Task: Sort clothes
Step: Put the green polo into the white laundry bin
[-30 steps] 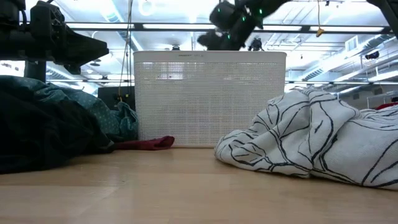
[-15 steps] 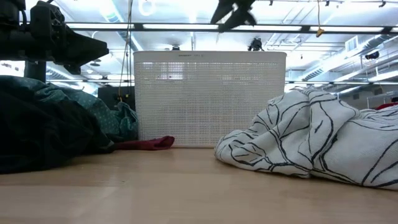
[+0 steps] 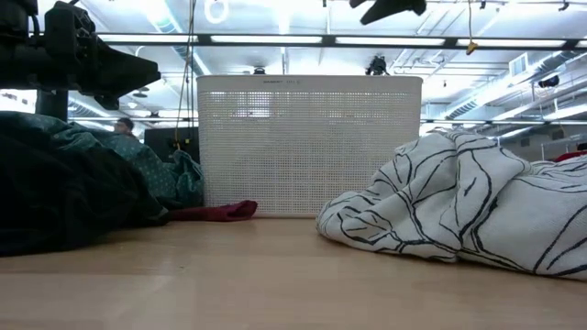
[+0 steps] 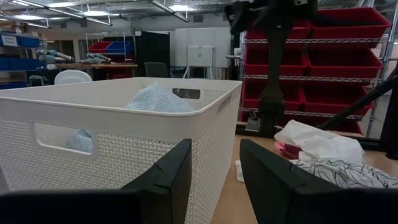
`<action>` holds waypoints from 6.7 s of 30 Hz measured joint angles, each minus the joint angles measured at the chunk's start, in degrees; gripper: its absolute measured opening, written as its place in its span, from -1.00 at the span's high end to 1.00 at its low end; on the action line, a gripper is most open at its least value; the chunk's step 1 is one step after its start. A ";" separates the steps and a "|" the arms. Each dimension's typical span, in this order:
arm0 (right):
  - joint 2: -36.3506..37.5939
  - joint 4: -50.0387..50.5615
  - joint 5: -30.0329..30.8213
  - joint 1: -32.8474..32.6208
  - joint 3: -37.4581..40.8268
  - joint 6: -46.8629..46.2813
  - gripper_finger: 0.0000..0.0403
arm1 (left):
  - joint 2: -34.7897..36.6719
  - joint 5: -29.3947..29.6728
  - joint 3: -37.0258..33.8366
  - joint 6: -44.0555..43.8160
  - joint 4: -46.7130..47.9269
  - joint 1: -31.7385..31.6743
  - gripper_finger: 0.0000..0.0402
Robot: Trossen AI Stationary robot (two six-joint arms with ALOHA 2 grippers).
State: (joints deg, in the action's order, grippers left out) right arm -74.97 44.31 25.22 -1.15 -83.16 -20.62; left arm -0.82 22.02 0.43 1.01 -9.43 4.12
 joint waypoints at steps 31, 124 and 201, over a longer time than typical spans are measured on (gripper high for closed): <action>3.08 -19.27 14.50 -13.90 29.82 -17.07 -0.13 | -0.04 4.26 1.01 -1.54 1.85 0.00 0.29; 2.88 -56.90 16.89 -21.80 52.09 -10.50 -0.13 | -63.43 -15.22 44.77 -20.90 65.10 -37.53 0.99; 2.88 -71.51 29.21 -34.51 69.55 -29.20 -0.13 | -99.85 -35.97 103.44 -7.40 50.55 -37.23 1.00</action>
State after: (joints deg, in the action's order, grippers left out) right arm -72.10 -27.20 54.43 -35.66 -13.61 -49.82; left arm -100.67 -13.95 103.87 -6.39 41.12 -33.11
